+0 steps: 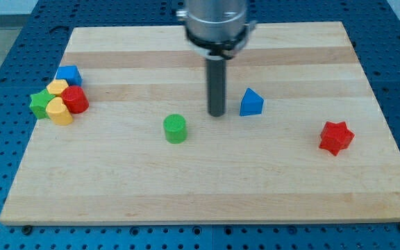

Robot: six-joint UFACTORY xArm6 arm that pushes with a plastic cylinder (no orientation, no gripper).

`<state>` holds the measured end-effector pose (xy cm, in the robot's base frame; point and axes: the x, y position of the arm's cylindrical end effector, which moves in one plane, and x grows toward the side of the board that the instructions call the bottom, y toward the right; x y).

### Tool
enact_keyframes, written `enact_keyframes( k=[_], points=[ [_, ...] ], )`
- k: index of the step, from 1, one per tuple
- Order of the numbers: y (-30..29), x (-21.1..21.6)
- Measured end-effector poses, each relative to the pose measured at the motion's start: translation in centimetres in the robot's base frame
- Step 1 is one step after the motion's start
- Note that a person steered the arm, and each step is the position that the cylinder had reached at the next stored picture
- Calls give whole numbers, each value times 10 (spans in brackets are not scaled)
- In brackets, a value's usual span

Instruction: Slide the green circle to the red circle

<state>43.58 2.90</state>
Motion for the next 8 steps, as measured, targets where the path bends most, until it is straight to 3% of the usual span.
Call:
enact_keyframes(
  k=[1, 2, 4, 5, 7, 8],
  points=[
    [13, 44],
    [-22, 60],
    [-160, -21],
    [-148, -18],
    [-30, 41],
    [-66, 76]
  ],
)
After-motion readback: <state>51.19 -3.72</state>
